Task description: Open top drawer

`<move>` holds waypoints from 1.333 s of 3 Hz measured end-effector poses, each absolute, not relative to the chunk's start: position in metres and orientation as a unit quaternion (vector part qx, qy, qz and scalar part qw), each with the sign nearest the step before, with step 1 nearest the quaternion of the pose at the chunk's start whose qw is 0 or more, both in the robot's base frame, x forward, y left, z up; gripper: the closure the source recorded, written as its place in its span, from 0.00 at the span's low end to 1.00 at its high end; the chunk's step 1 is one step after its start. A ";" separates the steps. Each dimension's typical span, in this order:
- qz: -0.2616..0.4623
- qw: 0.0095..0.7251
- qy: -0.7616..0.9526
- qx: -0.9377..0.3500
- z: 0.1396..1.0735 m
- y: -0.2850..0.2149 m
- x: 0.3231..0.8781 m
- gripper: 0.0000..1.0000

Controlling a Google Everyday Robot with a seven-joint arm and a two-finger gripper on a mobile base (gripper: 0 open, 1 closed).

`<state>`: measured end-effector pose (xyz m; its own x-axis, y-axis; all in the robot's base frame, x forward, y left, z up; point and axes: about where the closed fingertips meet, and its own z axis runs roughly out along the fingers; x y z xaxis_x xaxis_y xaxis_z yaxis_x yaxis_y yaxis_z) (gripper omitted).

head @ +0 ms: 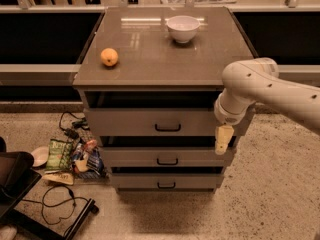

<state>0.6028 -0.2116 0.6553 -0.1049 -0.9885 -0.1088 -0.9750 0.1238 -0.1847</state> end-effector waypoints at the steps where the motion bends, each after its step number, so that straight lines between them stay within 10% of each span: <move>1: -0.032 0.083 0.740 -0.667 0.649 -0.212 0.611 0.18; 4: -0.048 0.037 0.755 -0.652 0.674 -0.243 0.574 0.88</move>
Offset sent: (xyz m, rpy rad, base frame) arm -0.0288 -0.0240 0.0075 -0.1022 0.0917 -0.0303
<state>0.5738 -0.2434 0.6737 -0.1461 -0.9893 0.0059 -0.9822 0.1443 -0.1205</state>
